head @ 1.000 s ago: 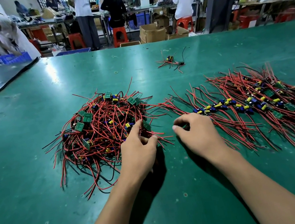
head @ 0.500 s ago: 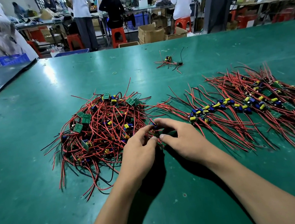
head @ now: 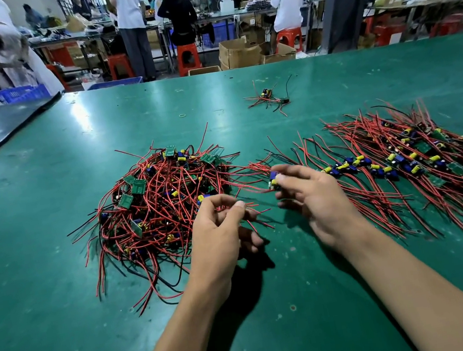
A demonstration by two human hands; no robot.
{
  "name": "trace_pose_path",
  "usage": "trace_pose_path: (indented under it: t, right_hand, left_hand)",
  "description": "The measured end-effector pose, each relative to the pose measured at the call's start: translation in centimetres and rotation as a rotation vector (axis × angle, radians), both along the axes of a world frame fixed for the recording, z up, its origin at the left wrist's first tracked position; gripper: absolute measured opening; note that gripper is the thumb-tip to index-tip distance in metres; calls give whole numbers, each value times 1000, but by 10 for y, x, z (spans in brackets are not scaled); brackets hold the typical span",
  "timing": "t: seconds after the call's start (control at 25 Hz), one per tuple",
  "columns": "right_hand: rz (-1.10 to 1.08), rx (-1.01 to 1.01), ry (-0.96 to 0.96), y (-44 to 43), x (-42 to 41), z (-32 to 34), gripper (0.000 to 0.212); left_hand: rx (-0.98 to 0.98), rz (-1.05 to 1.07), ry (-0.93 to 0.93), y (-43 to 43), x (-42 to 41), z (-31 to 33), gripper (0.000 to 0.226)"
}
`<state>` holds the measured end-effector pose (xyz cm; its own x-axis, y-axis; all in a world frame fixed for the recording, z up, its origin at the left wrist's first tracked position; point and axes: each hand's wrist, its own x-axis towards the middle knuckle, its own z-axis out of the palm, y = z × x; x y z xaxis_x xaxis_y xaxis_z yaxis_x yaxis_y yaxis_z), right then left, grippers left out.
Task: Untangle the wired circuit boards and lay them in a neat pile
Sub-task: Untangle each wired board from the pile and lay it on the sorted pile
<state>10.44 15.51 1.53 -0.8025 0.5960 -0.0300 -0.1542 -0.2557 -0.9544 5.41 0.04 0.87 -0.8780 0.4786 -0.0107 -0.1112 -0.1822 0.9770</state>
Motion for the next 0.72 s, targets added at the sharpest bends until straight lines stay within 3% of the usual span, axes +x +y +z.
trace_pose_path:
  t: [0.12, 0.28, 0.6, 0.72]
  right_hand:
    - [-54, -252, 145, 6, 1, 9, 14]
    - [45, -410, 231, 3, 4, 15, 13]
    - [580, -487, 226, -6, 17, 23, 25]
    - [568, -325, 150, -6, 16, 22, 22]
  left_hand:
    - [19, -45, -68, 2, 3, 1, 7]
    - [22, -79, -76, 2, 4, 2, 15]
    - [81, -157, -187, 6, 5, 2, 24]
    - [74, -207, -190, 6, 5, 1, 28]
